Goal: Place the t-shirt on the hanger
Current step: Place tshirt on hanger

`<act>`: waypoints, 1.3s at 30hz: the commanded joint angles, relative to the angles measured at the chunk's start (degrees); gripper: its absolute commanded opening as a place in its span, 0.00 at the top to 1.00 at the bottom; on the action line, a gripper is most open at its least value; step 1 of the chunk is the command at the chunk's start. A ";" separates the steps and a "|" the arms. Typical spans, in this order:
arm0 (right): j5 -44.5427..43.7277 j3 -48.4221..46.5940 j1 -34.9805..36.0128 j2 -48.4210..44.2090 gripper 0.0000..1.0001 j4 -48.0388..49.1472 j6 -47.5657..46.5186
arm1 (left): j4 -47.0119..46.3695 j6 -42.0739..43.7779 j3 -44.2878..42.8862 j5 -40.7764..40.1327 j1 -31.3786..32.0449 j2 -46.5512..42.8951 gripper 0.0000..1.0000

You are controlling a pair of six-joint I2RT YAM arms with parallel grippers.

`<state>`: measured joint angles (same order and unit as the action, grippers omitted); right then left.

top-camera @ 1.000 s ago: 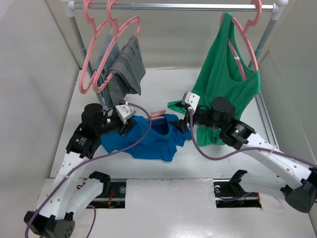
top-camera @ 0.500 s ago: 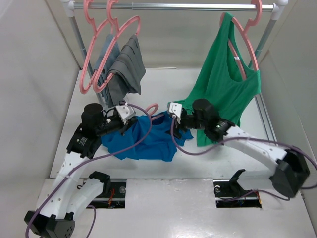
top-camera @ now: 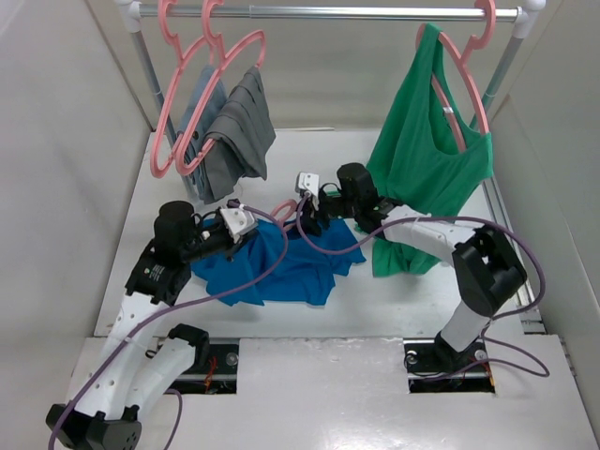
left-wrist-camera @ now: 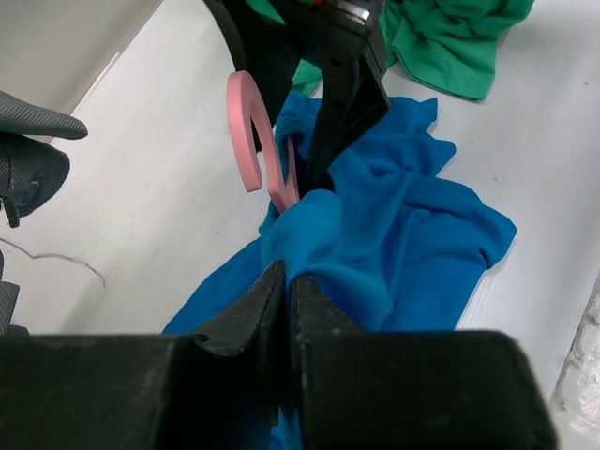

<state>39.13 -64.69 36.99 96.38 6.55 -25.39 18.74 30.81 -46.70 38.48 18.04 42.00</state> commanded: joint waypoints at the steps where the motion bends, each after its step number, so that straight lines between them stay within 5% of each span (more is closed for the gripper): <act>1: 4.72 -3.52 0.89 0.57 0.42 3.21 -3.95 | -1.17 0.92 -2.96 0.54 0.24 0.54 1.00; 20: -2.30 -8.43 3.52 7.68 0.51 -1.36 -9.86 | -1.16 0.92 -4.10 -0.51 0.24 1.60 1.00; 23: -3.80 -8.44 3.52 8.91 0.63 -1.36 -9.86 | -1.16 0.92 -4.10 -1.03 0.24 1.60 1.00; 24: -4.50 -8.44 3.52 8.91 0.74 -1.36 -9.86 | -1.16 0.92 -4.10 -1.04 0.24 0.99 1.00; 28: -6.43 -4.94 3.52 3.75 1.00 -1.36 -9.86 | 1.19 2.40 -4.71 -4.02 0.24 0.37 1.00; 35: -4.25 0.88 3.52 -12.32 1.00 -5.91 -10.38 | 1.04 4.44 -5.86 -17.46 0.24 -0.69 1.00; 39: -1.08 -2.63 3.52 -17.61 1.00 -21.52 -9.33 | 0.51 4.96 -7.09 -20.11 0.24 -0.69 1.00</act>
<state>34.22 -63.51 40.21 83.18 -5.98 -35.40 21.52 34.50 -51.07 22.48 18.00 42.24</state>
